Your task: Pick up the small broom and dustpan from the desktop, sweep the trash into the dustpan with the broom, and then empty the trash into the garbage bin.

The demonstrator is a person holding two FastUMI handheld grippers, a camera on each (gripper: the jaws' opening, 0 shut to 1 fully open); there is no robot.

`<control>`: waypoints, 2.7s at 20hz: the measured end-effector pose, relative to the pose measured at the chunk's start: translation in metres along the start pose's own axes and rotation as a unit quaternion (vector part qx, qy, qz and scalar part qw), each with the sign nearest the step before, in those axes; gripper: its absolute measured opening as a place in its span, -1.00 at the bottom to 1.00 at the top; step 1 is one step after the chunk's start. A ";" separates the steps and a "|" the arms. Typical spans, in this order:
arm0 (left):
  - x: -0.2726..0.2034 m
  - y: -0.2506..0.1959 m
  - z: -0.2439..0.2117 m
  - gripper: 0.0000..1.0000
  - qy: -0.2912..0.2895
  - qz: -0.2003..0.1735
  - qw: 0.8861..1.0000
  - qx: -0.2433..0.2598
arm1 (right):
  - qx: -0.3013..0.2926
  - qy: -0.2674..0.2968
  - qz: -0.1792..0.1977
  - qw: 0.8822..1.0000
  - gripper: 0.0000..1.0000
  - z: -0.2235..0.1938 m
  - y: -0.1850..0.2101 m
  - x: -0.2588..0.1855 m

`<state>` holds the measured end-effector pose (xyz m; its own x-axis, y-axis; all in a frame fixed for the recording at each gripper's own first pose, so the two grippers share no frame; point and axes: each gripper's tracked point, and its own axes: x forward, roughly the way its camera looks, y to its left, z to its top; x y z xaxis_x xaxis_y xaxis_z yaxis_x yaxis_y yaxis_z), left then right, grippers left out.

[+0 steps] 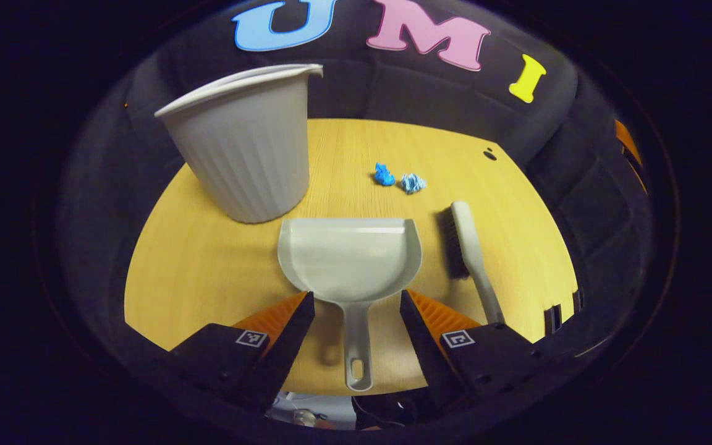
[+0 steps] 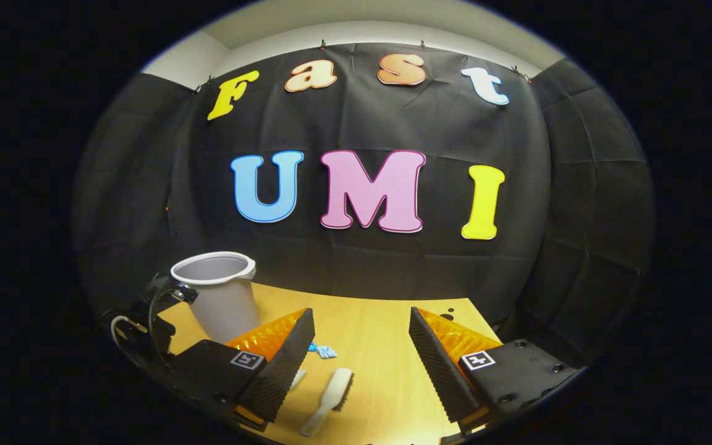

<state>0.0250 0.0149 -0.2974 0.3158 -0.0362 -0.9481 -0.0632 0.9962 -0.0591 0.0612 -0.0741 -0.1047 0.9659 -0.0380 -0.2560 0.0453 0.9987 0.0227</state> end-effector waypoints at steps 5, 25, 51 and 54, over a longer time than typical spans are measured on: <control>0.048 0.008 -0.021 0.70 0.103 0.029 0.994 -0.003 | -0.036 0.050 -0.001 0.998 0.99 -0.043 -0.028 0.001; 0.079 0.013 -0.017 -0.41 0.162 -0.014 0.987 -0.001 | 0.113 0.498 0.067 0.857 0.98 -0.244 0.071 -0.011; 0.076 0.020 -0.021 -0.41 0.153 -0.029 0.987 0.048 | 0.000 0.619 0.042 0.784 -0.48 -0.303 -0.001 0.055; 0.079 0.020 -0.019 -0.41 0.168 -0.027 0.983 0.073 | -0.069 0.601 0.053 0.794 -0.48 -0.283 -0.034 0.094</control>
<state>0.0308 0.0306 -0.3799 -0.0176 -0.0896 -0.9958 0.0886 0.9919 -0.0908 0.0787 -0.1018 -0.4032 0.0171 0.0237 -0.9996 -0.1280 0.9915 0.0214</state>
